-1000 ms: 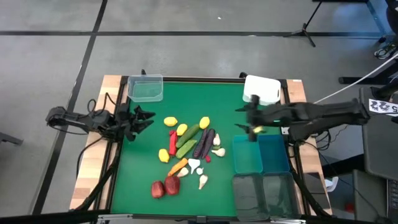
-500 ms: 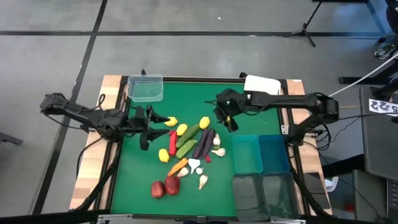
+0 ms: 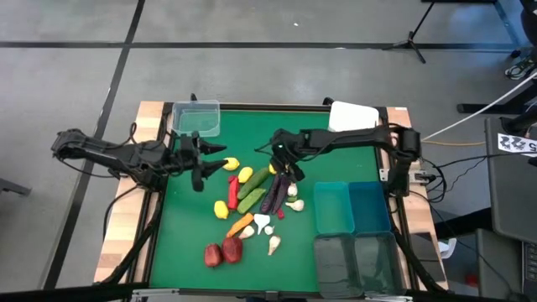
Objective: Sort produce into baskets
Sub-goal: Put the lemon into the right black bin
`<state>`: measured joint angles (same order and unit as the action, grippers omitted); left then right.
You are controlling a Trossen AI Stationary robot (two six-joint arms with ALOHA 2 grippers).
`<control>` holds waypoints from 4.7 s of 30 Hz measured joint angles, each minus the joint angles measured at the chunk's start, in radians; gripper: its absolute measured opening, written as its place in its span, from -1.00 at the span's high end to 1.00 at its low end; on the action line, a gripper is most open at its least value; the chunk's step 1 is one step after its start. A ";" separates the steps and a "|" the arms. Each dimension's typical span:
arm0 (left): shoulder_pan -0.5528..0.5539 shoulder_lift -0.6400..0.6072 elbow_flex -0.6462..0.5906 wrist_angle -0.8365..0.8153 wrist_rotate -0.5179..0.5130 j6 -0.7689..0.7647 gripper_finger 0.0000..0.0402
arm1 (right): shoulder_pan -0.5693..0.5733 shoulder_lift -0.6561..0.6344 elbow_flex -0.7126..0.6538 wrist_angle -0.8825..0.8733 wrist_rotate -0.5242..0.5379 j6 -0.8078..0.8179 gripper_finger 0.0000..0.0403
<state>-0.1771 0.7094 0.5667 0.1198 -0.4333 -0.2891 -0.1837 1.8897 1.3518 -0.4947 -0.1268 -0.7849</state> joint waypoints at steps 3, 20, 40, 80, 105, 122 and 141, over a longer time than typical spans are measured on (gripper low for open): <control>0.008 -0.016 0.000 -0.034 -0.001 -0.027 -0.23 | 0.000 0.043 0.079 -0.095 0.004 -0.041 -0.32; 0.010 -0.028 -0.001 -0.120 0.000 -0.045 -0.23 | -0.020 0.184 0.153 -0.185 -0.013 -0.086 -0.32; 0.010 -0.026 -0.001 -0.139 0.000 -0.045 -0.23 | -0.022 0.210 0.242 -0.301 0.101 -0.026 0.04; 0.010 -0.026 -0.001 -0.184 0.000 -0.052 -0.23 | 0.918 -0.221 0.662 -1.022 0.320 1.278 0.02; 0.010 -0.026 -0.001 -0.186 -0.001 -0.081 -0.23 | 1.160 -0.425 -0.117 -0.565 0.171 2.034 0.02; 0.010 -0.026 -0.001 -0.191 -0.001 -0.077 -0.23 | 1.200 -0.468 -0.407 -0.287 -0.024 2.184 0.02; 0.010 -0.026 -0.001 -0.191 -0.001 -0.083 -0.23 | 1.231 -0.468 -0.423 -0.282 0.003 2.239 -0.62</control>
<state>-0.1673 0.6834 0.5659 -0.0715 -0.4343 -0.3716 1.0477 1.4220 0.9292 -0.7766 -0.1238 1.4543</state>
